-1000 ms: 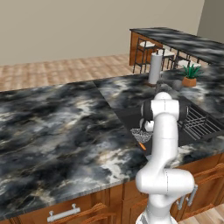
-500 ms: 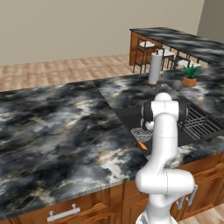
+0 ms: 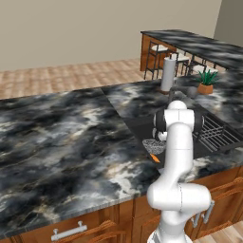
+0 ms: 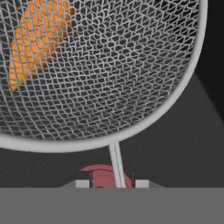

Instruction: Pick the teapot and strainer and place them in the sink. Then turn on the water.

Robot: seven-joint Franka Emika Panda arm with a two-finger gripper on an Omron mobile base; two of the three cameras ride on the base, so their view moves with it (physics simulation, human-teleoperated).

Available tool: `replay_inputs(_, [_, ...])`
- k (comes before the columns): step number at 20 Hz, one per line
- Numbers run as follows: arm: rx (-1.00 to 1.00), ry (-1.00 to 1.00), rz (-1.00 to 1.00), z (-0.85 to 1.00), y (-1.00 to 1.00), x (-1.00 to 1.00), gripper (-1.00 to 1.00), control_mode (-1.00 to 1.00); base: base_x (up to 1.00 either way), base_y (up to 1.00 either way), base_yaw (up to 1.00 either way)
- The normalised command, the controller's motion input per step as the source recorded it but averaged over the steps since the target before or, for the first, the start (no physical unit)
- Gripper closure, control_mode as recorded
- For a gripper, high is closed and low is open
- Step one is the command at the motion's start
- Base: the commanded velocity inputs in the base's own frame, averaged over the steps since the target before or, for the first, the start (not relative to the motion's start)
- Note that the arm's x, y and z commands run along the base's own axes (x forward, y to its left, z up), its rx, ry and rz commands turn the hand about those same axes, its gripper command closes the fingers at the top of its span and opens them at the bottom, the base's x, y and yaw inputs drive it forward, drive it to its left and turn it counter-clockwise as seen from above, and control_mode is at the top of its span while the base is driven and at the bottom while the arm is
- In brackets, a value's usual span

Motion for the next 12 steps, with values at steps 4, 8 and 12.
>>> replay_inputs(4, [0.0, 0.0, 0.0, 0.0, 0.0, 0.0, -1.0, -1.0, 0.0, 0.0, 0.0])
replay_inputs(8, [0.0, 0.0, 0.0, 0.07, 0.0, -0.04, -1.0, -1.0, 0.0, 0.0, 0.0])
replay_inputs(12, [0.0, 0.0, 0.0, 0.31, 0.0, -0.08, -1.0, -1.0, 0.0, 0.0, 0.0])
